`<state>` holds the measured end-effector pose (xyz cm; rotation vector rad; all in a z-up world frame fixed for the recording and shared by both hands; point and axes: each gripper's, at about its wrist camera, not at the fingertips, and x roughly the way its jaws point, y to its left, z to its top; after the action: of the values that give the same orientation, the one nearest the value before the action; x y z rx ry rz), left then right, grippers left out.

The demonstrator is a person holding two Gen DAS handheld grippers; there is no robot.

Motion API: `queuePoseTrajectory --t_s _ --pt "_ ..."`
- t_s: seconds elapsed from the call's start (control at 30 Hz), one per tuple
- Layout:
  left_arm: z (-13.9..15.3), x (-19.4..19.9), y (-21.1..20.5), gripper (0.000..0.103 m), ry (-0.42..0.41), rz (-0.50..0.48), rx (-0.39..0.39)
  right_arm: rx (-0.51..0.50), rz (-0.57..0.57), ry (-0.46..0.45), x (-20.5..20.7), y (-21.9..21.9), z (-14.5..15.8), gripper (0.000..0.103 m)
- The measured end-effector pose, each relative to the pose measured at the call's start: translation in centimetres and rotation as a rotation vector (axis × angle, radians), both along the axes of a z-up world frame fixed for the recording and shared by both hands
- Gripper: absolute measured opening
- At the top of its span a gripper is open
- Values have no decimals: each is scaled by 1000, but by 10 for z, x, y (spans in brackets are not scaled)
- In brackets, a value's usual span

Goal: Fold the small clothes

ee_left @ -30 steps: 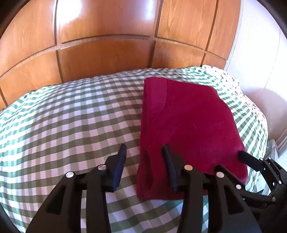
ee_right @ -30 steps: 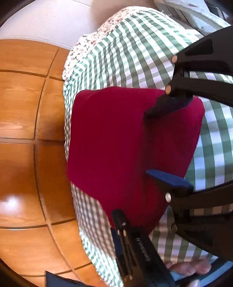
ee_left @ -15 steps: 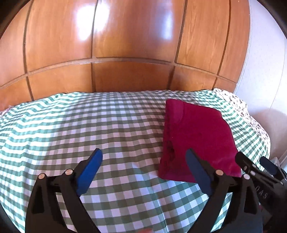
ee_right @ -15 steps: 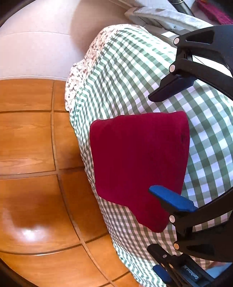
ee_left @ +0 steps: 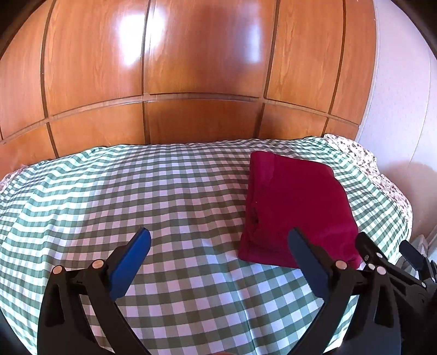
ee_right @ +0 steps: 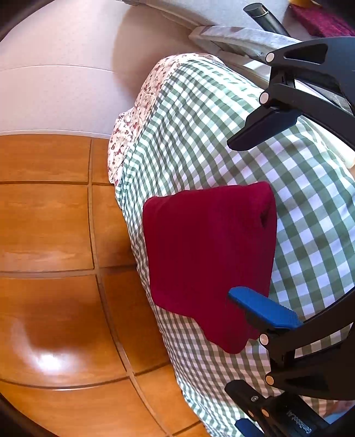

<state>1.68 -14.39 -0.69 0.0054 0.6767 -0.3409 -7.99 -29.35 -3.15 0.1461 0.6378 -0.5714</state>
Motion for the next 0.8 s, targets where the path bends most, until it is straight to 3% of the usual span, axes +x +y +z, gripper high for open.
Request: queuePoseTrajectory --t_s 0.8 --pt "2 -13 -10 101 -24 -30 35 42 -15 -9 -9 -9 -6 99"
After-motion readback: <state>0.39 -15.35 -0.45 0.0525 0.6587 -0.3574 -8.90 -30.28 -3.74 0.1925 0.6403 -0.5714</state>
